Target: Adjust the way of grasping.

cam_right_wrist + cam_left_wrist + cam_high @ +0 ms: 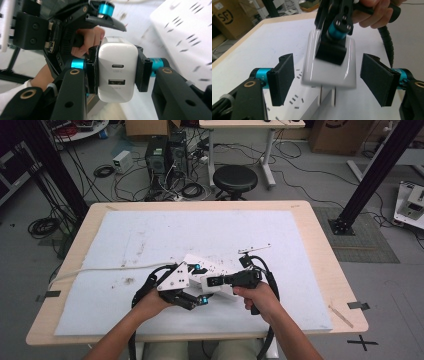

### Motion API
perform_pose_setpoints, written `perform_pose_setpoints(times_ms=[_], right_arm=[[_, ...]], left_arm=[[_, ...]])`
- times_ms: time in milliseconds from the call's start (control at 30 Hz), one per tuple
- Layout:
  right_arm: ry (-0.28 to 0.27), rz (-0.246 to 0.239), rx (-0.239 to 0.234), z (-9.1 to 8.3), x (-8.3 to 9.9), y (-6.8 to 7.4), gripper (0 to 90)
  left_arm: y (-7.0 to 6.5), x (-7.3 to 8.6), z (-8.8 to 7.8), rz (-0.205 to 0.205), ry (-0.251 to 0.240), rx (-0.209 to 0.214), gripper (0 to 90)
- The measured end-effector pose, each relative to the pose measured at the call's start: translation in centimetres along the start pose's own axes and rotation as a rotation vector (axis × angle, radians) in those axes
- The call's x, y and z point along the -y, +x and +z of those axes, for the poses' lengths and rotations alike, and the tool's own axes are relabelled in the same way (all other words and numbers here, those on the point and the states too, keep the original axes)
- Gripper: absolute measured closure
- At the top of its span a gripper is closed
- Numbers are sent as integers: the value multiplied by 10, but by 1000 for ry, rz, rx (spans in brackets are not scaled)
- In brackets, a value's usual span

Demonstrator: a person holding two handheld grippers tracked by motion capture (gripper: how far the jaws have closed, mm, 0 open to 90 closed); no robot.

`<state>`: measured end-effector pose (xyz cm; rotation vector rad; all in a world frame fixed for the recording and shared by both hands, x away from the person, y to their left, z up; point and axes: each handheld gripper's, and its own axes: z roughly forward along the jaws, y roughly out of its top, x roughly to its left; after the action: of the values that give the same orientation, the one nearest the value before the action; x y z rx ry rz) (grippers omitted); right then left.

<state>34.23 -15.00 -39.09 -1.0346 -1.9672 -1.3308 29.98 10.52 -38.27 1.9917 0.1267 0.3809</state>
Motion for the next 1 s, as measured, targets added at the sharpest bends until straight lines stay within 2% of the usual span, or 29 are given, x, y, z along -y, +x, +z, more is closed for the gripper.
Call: perform_pose_setpoints(times_ms=[67, 233, 300, 400, 500, 600, 633, 667, 867, 1000], right_arm=[[-21, -7, 33, -5, 1, 0, 630], [-92, -38, 92, -19, 3, -1, 631], [-123, -63, 115, -23, 4, 0, 632], [-163, -93, 149, -29, 4, 4, 631], [-178, -136, 187, -31, 4, 8, 632], [-184, -146, 216, -33, 6, 6, 632], [-184, -146, 216, -33, 6, 6, 632], [-185, -145, 220, -34, 7, 5, 632], [-176, -272, 410, -43, 13, 7, 633], [-152, -328, 481, -47, 16, 8, 632]], left_arm=[[2, 4, -3, -32, -5, -8, 257], [5, 13, -14, -73, -21, -37, 248], [6, 17, -18, -122, -42, -65, 248], [11, 24, -26, -171, -61, -107, 248], [12, 28, -31, -196, -57, -132, 248], [12, 30, -36, -210, -45, -166, 249], [12, 30, -36, -210, -45, -166, 249], [12, 33, -41, -227, -45, -191, 249], [10, 39, -56, -276, -58, -250, 250], [8, 40, -65, -286, -64, -277, 251]])
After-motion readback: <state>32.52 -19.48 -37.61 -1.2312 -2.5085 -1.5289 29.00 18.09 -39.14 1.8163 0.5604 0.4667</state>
